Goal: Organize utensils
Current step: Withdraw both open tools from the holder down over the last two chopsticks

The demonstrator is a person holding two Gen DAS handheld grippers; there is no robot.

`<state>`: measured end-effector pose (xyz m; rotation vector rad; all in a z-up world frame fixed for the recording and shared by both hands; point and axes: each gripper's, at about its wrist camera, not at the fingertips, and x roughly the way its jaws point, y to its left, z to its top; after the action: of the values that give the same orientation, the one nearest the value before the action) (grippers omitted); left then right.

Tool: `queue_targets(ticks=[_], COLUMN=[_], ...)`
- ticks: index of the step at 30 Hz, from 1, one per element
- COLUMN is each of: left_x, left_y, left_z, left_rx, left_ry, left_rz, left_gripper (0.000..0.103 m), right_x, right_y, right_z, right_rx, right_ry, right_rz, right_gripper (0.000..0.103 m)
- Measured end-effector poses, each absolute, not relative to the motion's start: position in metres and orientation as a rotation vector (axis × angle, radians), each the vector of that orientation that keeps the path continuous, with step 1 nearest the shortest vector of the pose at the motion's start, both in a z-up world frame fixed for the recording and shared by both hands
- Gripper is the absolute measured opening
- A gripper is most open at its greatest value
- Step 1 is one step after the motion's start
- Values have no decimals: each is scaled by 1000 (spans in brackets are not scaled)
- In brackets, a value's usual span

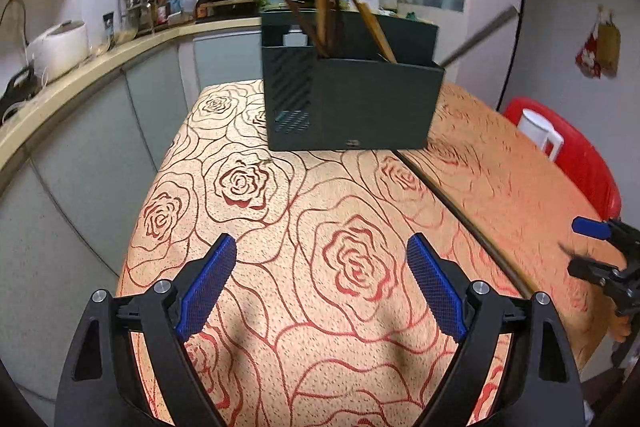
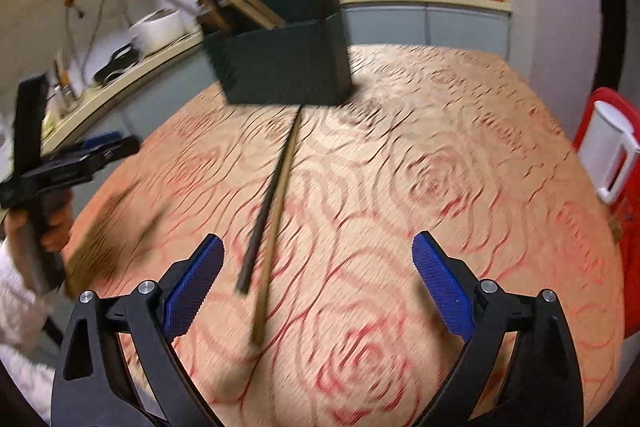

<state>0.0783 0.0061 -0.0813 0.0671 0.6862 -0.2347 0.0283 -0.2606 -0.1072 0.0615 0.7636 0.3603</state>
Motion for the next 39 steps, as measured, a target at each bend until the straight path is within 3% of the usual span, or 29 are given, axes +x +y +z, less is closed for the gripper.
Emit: queue_targets(ticks=[5, 7, 9, 21, 36, 39], left_x=[69, 67, 66, 53, 69, 72], left_y=[-12, -17, -21, -66, -139, -134], left_z=[-82, -86, -90, -100, -132, -137], left_rx=[120, 129, 140, 180, 226, 249], left_ry=[667, 675, 680, 710, 862, 868], left_rz=[-253, -266, -272, -393, -562, -540], left_gripper=[84, 84, 84, 84, 83, 74], right_x=[13, 13, 12, 23, 24, 24], right_y=[-244, -240, -233, -249, -263, -263], right_z=[-116, -122, -130, -132, -132, -132], right_rx=[-35, -67, -114, -120, -77, -80], right_ry=[773, 798, 829, 800, 816, 814], right_rz=[389, 401, 421, 297, 308, 306], right_gripper=[76, 59, 50, 22, 21, 21])
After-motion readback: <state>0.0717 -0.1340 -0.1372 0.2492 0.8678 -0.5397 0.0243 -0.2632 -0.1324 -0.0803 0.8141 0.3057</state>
